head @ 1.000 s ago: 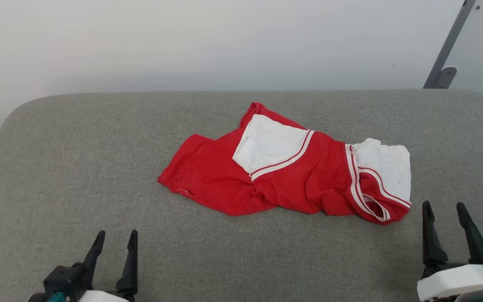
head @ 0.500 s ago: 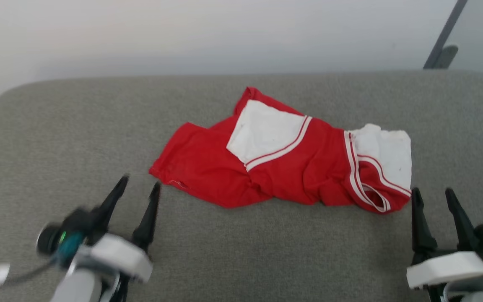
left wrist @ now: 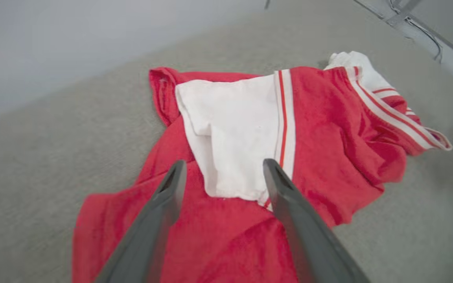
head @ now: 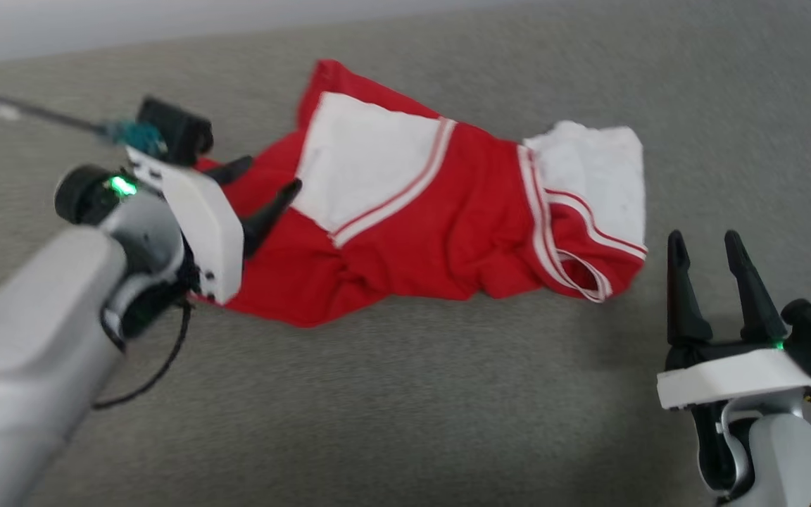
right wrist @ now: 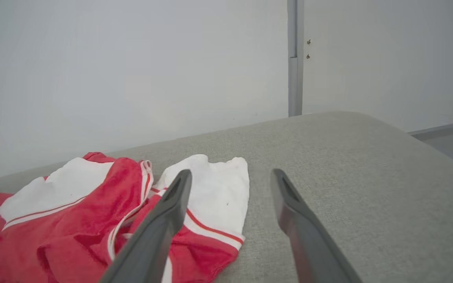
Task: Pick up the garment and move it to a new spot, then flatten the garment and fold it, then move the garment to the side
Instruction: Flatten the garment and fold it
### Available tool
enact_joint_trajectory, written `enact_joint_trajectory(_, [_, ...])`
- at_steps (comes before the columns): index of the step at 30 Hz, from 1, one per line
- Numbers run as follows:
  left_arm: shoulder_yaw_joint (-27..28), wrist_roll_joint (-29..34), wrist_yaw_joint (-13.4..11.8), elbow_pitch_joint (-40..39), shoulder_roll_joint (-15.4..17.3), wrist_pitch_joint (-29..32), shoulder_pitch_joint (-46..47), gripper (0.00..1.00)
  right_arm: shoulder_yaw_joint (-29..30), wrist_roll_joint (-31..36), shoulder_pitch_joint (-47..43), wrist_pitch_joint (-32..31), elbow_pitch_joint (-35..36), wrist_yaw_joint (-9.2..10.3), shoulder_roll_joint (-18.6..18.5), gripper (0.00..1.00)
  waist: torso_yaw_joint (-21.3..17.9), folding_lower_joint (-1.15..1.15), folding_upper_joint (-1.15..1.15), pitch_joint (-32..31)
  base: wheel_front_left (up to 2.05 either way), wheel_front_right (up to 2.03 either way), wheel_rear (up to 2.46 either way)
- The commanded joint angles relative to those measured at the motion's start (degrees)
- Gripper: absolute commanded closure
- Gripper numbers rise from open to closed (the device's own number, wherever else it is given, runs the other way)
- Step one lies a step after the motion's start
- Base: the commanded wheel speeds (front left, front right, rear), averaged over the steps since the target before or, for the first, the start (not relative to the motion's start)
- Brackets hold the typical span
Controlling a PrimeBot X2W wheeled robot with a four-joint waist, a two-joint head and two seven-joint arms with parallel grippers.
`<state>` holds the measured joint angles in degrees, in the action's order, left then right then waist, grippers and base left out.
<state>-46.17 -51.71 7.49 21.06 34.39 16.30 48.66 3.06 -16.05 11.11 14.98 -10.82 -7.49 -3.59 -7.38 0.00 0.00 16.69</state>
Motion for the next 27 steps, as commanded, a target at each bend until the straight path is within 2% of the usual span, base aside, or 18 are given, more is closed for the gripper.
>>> enact_joint_trajectory(1, [-1.53, -2.68, -0.04, 0.34, 0.55, 2.32, 2.27, 0.00, -0.17, -0.65, 0.95, 0.29, -0.10, 0.00, 0.35, 0.00, -4.73, 0.00, 0.00, 4.17, 0.00, 0.00, 0.00])
enact_joint_trajectory(5, [-5.66, -8.47, -0.04, 2.75, 3.10, 8.44, 6.71, 0.00, 0.13, -1.51, 1.88, 0.30, -0.66, 0.00, 0.68, 0.00, -7.63, 0.00, 0.00, 5.29, 0.00, 0.00, 0.00])
enact_joint_trajectory(11, [-8.35, -12.38, -0.04, 5.99, 4.67, 11.19, 9.06, 0.00, 0.07, -3.55, 2.41, 0.29, -1.03, 0.00, 0.70, 0.00, -10.04, 0.00, 0.00, 5.64, 0.00, 0.00, 0.00])
enact_joint_trajectory(12, [-8.79, -13.59, -0.04, 6.19, 4.70, 11.62, 8.92, 0.31, 0.04, -3.73, 2.33, 0.29, -1.12, 0.00, 0.70, 0.00, -10.34, 0.00, 0.00, 5.52, 0.00, 0.00, 0.00])
enact_joint_trajectory(13, [-9.21, -14.56, -0.04, 5.84, 4.76, 11.63, 8.94, 0.45, 0.20, -3.87, 2.18, 0.29, -1.15, 0.00, 0.69, 0.00, -10.53, 0.00, 0.00, 5.42, 0.00, 0.00, 0.00])
enact_joint_trajectory(14, [-9.46, -14.98, -0.04, 5.51, 5.00, 11.04, 9.12, 0.53, 0.37, -3.94, 2.01, 0.29, -1.15, 0.00, 0.68, 0.00, -10.64, 0.00, 0.00, 5.34, 0.00, 0.00, 0.00])
enact_joint_trajectory(15, [-9.87, -15.33, -0.04, 5.43, 5.29, 10.48, 9.29, 0.84, 0.48, -4.03, 1.88, 0.30, -1.12, 0.00, 0.68, 0.00, -10.70, 0.00, 0.00, 5.25, 0.00, 0.00, 0.00])
enact_joint_trajectory(16, [-10.35, -15.76, -0.04, 5.44, 5.47, 10.01, 9.37, 1.00, 0.62, -4.05, 1.76, 0.29, -1.10, 0.00, 0.68, 0.00, -10.69, 0.00, 0.00, 5.16, 0.00, 0.00, 0.00])
enact_joint_trajectory(22, [-11.82, -16.27, -0.04, 5.83, 4.12, 3.42, 11.39, 1.00, 1.18, -3.25, 1.12, 0.29, -0.72, 0.00, 0.62, 0.00, -8.65, 0.00, 0.00, 3.82, 0.00, 0.00, 0.00])
enact_joint_trajectory(27, [-11.99, -17.51, -0.04, 3.83, 3.89, -3.63, 11.15, 1.00, 2.83, -1.88, -0.80, 0.29, -0.25, 0.00, 0.64, 0.00, -3.87, 0.00, 0.00, 0.66, 0.00, 0.00, 0.00])
